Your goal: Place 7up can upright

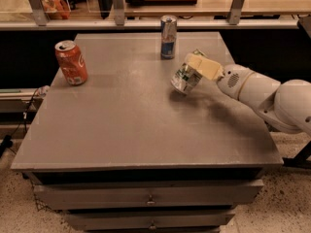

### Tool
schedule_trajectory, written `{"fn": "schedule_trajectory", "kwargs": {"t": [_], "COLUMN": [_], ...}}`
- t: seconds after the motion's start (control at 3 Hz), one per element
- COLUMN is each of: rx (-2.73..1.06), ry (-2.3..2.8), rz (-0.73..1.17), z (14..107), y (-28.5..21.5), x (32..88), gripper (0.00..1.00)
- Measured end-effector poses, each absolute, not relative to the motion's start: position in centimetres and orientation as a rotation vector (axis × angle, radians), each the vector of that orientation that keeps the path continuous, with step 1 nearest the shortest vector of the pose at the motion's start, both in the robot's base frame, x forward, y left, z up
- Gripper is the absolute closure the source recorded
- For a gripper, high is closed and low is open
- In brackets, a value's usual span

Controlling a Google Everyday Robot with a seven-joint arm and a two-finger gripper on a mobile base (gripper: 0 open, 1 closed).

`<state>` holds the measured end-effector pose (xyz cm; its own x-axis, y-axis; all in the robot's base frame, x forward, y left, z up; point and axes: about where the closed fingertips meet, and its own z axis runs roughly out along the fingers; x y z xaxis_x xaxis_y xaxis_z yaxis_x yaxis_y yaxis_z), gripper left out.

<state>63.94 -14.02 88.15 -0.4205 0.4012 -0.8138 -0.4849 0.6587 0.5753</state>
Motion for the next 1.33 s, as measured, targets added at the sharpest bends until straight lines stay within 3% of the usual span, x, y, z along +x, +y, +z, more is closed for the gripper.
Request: {"fn": "schedule_trajectory", "kwargs": {"t": [0.33,1.0,1.33], "rx": [-0.068,-0.068,-0.068], "ry": [1.749,1.749,1.749], "rz": [0.981,0.981,0.980], "z": [88.17,88.20,88.26], "y": [-14.02,-14.02,-14.01], "x": [63.95,63.95,63.96], "gripper": [1.00,0.54,0.22]}}
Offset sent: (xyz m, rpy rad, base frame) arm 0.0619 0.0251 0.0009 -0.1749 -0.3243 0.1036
